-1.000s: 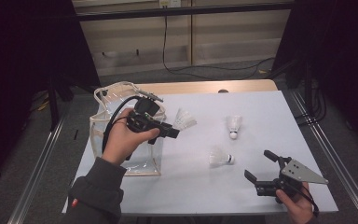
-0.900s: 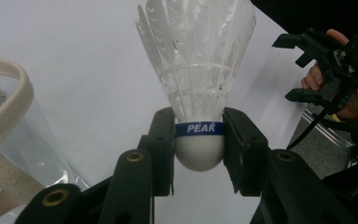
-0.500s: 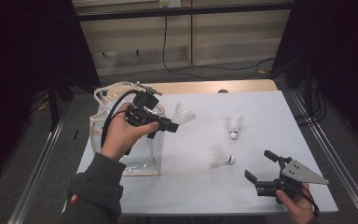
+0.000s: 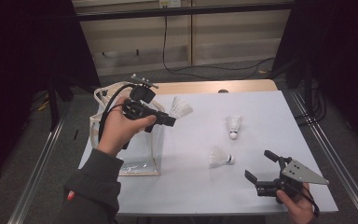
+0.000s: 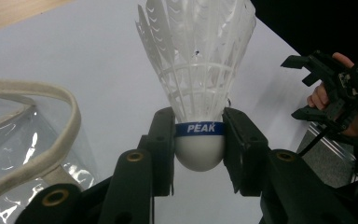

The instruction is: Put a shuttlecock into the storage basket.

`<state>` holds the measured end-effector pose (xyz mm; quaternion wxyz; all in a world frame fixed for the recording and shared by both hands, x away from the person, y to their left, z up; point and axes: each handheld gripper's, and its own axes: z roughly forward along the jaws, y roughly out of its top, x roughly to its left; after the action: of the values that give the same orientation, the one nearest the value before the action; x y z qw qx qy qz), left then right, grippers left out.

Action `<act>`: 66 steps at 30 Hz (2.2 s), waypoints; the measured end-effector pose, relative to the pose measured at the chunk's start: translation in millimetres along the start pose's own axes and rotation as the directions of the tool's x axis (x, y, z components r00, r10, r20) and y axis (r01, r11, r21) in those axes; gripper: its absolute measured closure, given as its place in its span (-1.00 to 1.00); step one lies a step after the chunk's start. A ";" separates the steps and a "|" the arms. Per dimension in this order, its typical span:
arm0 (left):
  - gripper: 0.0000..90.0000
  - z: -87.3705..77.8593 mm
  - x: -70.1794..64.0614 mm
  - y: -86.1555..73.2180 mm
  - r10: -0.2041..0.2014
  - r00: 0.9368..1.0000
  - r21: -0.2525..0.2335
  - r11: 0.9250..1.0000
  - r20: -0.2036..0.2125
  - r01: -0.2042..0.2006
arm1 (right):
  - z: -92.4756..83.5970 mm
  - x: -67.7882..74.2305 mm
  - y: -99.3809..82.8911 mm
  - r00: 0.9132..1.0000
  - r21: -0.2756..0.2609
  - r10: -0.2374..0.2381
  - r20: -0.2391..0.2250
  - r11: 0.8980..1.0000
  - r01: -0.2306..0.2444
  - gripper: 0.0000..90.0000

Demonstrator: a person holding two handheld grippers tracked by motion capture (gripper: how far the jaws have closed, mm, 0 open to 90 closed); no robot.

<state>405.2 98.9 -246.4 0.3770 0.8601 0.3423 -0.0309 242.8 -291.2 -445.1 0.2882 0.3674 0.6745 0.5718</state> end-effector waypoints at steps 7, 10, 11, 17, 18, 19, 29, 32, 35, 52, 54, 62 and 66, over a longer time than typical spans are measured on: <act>0.46 -4.2 4.6 2.9 0.000 1.000 -0.004 1.000 -0.007 0.000 | 0.1 0.9 0.1 1.000 0.002 0.001 0.001 1.000 -0.001 -0.98; 0.46 -4.4 6.2 3.8 -0.018 1.000 -0.009 1.000 -0.011 0.018 | 0.2 0.8 0.1 1.000 0.002 -0.002 0.001 1.000 0.002 -0.98; 0.46 -5.0 7.4 4.2 -0.013 1.000 -0.002 1.000 -0.012 0.013 | 0.2 0.7 0.1 1.000 0.002 -0.005 0.001 1.000 0.005 -0.98; 0.46 -6.4 10.0 6.2 -0.028 0.999 -0.007 1.000 -0.025 0.028 | 0.1 0.9 0.2 1.000 0.002 -0.002 -0.001 1.000 0.002 -0.98; 0.46 -7.2 10.8 6.6 -0.021 0.999 -0.002 1.000 -0.027 0.021 | 0.1 0.8 0.2 1.000 0.001 0.000 -0.001 1.000 0.000 -0.98; 0.46 -7.6 10.8 6.9 -0.023 0.999 -0.005 1.000 -0.029 0.023 | 0.0 0.9 0.2 1.000 0.002 0.002 -0.001 1.000 -0.002 -0.98; 0.46 -13.3 14.2 8.9 -0.024 0.999 -0.001 1.000 -0.040 0.024 | -0.1 1.1 0.5 1.000 -0.001 -0.001 0.001 1.000 0.001 -0.98; 0.46 -15.0 15.8 10.0 -0.035 0.998 -0.013 0.999 -0.047 0.034 | 0.0 1.4 0.5 1.000 0.000 -0.001 0.000 1.000 0.001 -0.98; 0.46 -15.6 17.0 10.8 -0.031 0.998 -0.009 1.000 -0.060 0.030 | 0.2 1.5 0.7 1.000 -0.003 -0.006 -0.001 1.000 0.006 -0.97; 0.46 -18.8 27.5 14.2 -0.048 0.995 -0.008 0.999 -0.084 0.048 | -0.1 1.3 0.9 1.000 -0.006 -0.007 -0.001 1.000 0.007 -0.98; 0.46 -18.5 27.4 14.4 -0.051 0.995 -0.012 0.999 -0.087 0.050 | -0.1 1.3 0.7 1.000 -0.006 -0.005 0.001 1.000 0.005 -0.98; 0.46 -20.5 31.3 15.1 -0.056 0.993 -0.011 0.998 -0.101 0.055 | -0.1 1.5 0.8 1.000 -0.005 -0.008 -0.002 1.000 0.008 -0.98; 0.46 -22.6 34.6 14.7 -0.060 0.992 -0.013 0.998 -0.112 0.059 | -0.1 1.3 0.9 1.000 -0.006 -0.009 -0.001 1.000 0.009 -0.97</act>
<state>436.0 126.6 -231.8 0.3602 0.8480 0.3887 0.0081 242.2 -290.1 -444.2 0.2913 0.3631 0.6745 0.5730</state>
